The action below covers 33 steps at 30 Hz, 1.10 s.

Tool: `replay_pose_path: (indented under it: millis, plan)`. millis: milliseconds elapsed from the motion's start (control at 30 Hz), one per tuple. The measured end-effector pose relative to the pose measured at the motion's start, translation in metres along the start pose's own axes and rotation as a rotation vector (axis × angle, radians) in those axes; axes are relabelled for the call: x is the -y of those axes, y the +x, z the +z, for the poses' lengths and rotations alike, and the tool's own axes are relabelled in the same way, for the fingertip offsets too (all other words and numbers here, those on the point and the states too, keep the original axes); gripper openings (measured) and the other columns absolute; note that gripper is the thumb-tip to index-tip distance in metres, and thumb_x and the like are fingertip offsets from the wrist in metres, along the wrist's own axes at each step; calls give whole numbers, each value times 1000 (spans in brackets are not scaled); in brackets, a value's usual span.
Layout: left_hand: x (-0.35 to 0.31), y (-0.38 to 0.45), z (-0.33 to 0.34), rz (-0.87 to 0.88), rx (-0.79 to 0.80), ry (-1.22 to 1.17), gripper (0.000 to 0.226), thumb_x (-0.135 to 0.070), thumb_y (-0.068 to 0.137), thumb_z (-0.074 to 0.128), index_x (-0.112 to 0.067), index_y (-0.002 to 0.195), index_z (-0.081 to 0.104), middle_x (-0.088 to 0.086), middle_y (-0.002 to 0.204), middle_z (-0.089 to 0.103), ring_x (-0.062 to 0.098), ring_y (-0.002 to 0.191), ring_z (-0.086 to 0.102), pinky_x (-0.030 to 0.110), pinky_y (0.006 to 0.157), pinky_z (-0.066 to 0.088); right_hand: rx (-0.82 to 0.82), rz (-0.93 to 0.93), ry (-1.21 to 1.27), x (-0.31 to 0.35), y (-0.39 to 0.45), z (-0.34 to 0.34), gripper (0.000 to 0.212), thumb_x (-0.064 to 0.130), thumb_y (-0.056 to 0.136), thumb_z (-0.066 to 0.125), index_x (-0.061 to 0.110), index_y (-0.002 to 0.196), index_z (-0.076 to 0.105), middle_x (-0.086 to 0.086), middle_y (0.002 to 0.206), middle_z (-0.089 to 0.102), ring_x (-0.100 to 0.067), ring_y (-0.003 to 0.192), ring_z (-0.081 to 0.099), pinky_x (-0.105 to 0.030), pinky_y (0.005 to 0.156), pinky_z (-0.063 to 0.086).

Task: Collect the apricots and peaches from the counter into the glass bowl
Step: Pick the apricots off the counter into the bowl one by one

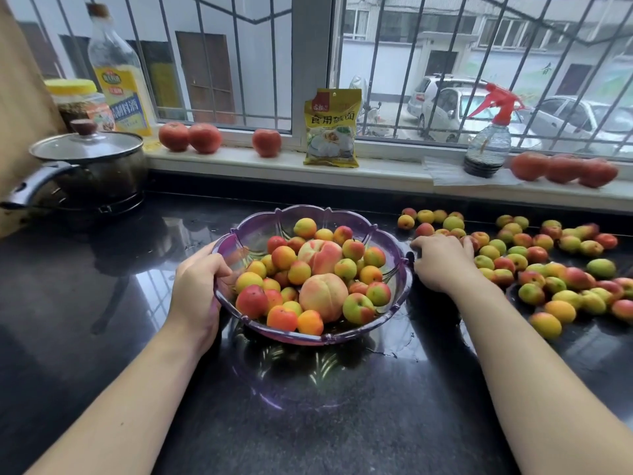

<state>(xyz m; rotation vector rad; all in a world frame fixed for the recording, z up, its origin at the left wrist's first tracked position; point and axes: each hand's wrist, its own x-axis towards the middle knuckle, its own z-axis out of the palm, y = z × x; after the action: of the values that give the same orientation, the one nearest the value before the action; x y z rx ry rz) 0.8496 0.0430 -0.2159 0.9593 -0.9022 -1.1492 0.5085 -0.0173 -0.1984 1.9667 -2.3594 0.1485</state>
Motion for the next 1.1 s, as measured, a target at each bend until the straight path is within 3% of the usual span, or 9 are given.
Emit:
replay_pose_path:
  millis: [133, 233, 333, 433, 633, 733, 867, 967, 1100]
  plan:
    - [-2, -2, 1, 4, 10, 2, 56, -13, 53, 57, 20, 98, 54, 17, 103, 57, 37, 93, 50, 53, 85, 41, 84, -25, 81, -7, -6, -16, 60, -7, 87, 58, 26, 136, 61, -9, 133, 62, -32, 119, 57, -41, 95, 54]
    - [-2, -2, 1, 8, 14, -16, 51, -7, 60, 51, 21, 102, 54, 19, 101, 60, 37, 94, 55, 52, 89, 45, 17, -8, 228, -12, -6, -27, 48, -6, 89, 58, 24, 125, 69, -6, 125, 68, -26, 109, 63, -35, 89, 55]
    - [0, 0, 0, -4, 7, -10, 48, -7, 61, 48, 22, 99, 51, 16, 104, 56, 36, 94, 49, 54, 88, 39, -170, -37, 733, -5, -11, -57, 26, 13, 94, 68, 21, 118, 69, 3, 107, 72, -10, 85, 68, -20, 67, 52]
    - [1, 0, -1, -11, 2, -6, 50, -6, 65, 46, 21, 106, 54, 20, 105, 64, 37, 97, 58, 54, 93, 45, -220, -169, 1010, 22, -23, -82, 18, 23, 94, 71, 22, 112, 69, 9, 96, 74, -9, 82, 71, -25, 60, 57]
    - [1, 0, 0, -5, -1, 2, 48, -5, 65, 46, 20, 105, 55, 19, 104, 63, 37, 98, 58, 54, 94, 46, -111, -321, 726, 54, -29, -63, 19, 22, 93, 72, 22, 112, 74, 9, 100, 72, -8, 96, 67, -31, 84, 56]
    - [0, -1, 1, -4, -4, 10, 49, -5, 66, 46, 20, 106, 54, 19, 103, 65, 37, 98, 60, 54, 94, 48, -171, -279, 793, 44, -26, -70, 17, 19, 97, 66, 22, 111, 74, 8, 100, 72, -9, 92, 67, -29, 80, 58]
    - [0, -2, 1, -3, -12, 21, 51, -6, 66, 46, 21, 109, 54, 20, 103, 64, 37, 97, 60, 54, 94, 47, -354, -122, 867, 11, -20, -86, 16, 11, 98, 62, 19, 104, 75, 3, 99, 72, -12, 91, 66, -11, 70, 51]
    - [0, -1, 1, -22, -12, -1, 53, -6, 65, 46, 20, 110, 54, 23, 105, 62, 40, 100, 59, 56, 95, 47, -329, 35, 669, -19, -10, -78, 25, 4, 95, 57, 21, 102, 74, -1, 103, 73, -18, 100, 66, -31, 89, 53]
    - [0, -1, 1, -24, -35, -19, 53, -6, 68, 46, 18, 113, 59, 26, 108, 66, 42, 104, 62, 57, 99, 48, -130, 185, 377, -35, 3, -50, 32, 6, 91, 58, 20, 116, 73, -10, 123, 69, -32, 112, 61, -37, 92, 51]
